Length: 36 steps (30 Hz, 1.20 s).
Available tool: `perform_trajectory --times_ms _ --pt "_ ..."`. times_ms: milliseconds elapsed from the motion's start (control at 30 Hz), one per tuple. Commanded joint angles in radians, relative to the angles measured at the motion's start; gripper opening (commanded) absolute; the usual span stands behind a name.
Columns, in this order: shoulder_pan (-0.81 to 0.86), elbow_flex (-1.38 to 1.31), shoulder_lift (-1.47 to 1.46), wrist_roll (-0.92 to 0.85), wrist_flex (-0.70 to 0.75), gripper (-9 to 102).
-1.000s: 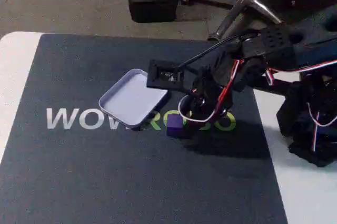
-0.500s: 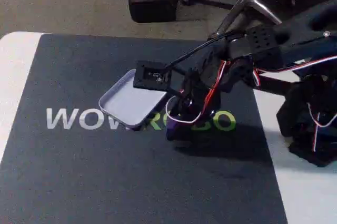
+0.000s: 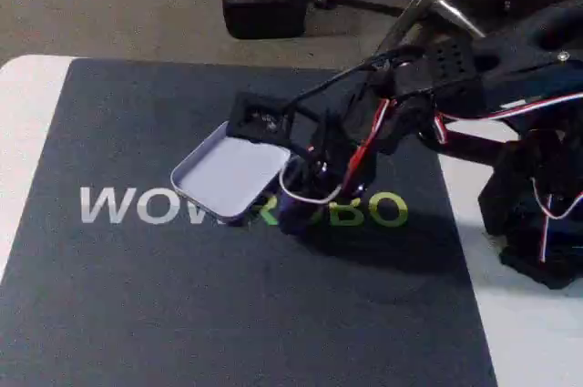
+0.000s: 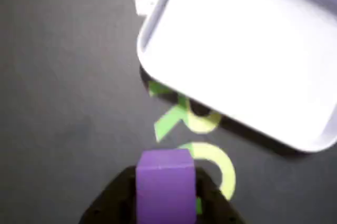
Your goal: Move blocks one by one until all three blocks are in the tray.
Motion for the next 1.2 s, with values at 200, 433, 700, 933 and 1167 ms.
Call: perform_trajectory --times_ms 200,433,700,933,1167 --pt "0.003 -0.196 0.066 0.224 -0.02 -8" --pt "0.071 -0.255 -0.028 0.273 -0.094 -8" --pt "0.156 -0.439 -0.245 0.287 -0.107 -6" --pt "0.173 -0.44 -0.261 0.275 -0.123 -2" --pt "0.173 -0.436 -0.262 0.247 -0.123 5"
